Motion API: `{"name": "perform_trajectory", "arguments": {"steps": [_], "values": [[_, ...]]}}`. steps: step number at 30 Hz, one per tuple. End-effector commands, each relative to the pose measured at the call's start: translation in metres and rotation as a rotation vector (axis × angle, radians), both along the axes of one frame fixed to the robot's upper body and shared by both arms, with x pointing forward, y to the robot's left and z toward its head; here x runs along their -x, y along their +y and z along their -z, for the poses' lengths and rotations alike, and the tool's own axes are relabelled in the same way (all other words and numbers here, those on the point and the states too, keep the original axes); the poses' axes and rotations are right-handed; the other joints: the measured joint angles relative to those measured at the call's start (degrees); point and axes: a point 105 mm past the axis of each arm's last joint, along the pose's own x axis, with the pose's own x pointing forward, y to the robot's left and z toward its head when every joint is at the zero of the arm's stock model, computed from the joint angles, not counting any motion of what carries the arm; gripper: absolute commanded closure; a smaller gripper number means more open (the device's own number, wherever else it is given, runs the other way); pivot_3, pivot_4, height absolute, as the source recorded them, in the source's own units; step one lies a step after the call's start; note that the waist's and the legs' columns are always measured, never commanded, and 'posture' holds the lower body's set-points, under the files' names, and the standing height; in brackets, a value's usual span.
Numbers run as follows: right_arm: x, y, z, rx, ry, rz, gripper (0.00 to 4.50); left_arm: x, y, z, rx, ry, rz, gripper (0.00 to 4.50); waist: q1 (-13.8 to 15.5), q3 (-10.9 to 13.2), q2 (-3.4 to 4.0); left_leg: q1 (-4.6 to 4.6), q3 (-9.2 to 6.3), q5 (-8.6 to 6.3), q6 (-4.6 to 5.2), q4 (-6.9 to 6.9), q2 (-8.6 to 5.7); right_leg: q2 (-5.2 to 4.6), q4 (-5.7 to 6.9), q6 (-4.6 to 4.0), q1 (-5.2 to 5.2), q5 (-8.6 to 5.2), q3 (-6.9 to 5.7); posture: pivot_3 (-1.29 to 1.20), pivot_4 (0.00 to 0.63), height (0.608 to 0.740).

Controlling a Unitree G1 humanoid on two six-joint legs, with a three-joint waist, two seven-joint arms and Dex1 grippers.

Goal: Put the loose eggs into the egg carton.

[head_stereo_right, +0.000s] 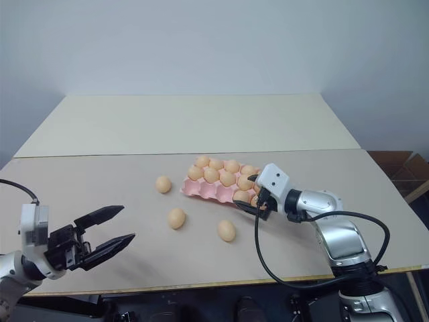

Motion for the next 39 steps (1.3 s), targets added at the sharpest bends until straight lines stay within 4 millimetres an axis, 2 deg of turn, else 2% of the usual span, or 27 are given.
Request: {"name": "perform_trajectory", "arguments": {"steps": [1,4,8,13,17,22,29,39], "values": [[0.008,0.0,-0.024,-0.013,-0.094,-0.011,0.04,0.0,-0.003,-0.007,0.001,-0.039,0.024,0.0,0.02,0.0,0.0,0.0,0.0,0.0,0.0,0.0,0.0,0.0,0.0,0.0,0.0,0.0,-0.01,0.0,0.15,0.74],[0.026,0.001,-0.037,-0.028,-0.099,-0.038,0.04,-0.001,-0.005,-0.008,0.001,-0.04,0.053,0.0,0.2,0.0,0.0,-0.02,-0.01,0.0,0.0,0.0,0.0,0.0,-0.01,0.0,-0.02,0.0,-0.01,0.0,0.15,0.74],[0.049,0.009,-0.045,-0.051,-0.073,-0.062,0.04,0.0,-0.007,-0.007,-0.011,-0.033,0.094,0.0,0.24,0.01,-0.01,-0.06,-0.03,0.0,0.0,0.0,0.0,-0.01,-0.05,0.01,-0.04,-0.01,-0.04,0.0,0.15,0.74],[0.082,0.019,-0.041,-0.022,0.002,-0.085,0.04,0.003,-0.003,-0.007,-0.067,-0.015,0.157,0.0,0.1,0.02,-0.03,-0.05,-0.05,-0.01,-0.01,-0.01,0.03,0.0,-0.04,0.0,-0.05,-0.01,-0.05,0.0,0.15,0.74],[0.1,0.017,-0.032,0.079,0.041,-0.097,0.04,0.005,0.005,-0.002,-0.116,0.007,0.182,0.0,0.2,0.02,-0.04,-0.07,-0.05,-0.01,-0.01,-0.02,0.02,-0.03,-0.08,-0.01,-0.08,-0.03,-0.06,0.0,0.15,0.74],[0.104,0.008,-0.024,0.181,0.082,-0.062,0.04,0.006,0.01,0.002,-0.145,0.019,0.201,0.0,0.1,0.07,-0.12,-0.06,-0.04,-0.01,-0.02,-0.02,0.03,-0.06,-0.14,-0.01,-0.09,-0.03,-0.09,0.0,0.15,0.74],[0.103,0.009,-0.018,0.189,0.102,-0.067,0.04,0.007,0.004,0.005,-0.126,0.015,0.203,0.0,0.14,0.08,-0.14,-0.17,-0.07,-0.02,-0.02,-0.04,0.03,-0.05,-0.18,-0.02,-0.14,-0.05,-0.12,0.0,0.15,0.74],[0.071,0.03,0.017,0.167,0.128,-0.004,0.04,0.01,0.001,0.006,-0.116,0.012,0.176,0.0,0.0,0.09,-0.24,-0.3,-0.08,-0.01,-0.01,-0.04,0.04,-0.04,-0.16,-0.02,-0.27,-0.04,-0.13,0.0,0.15,0.74]]}}
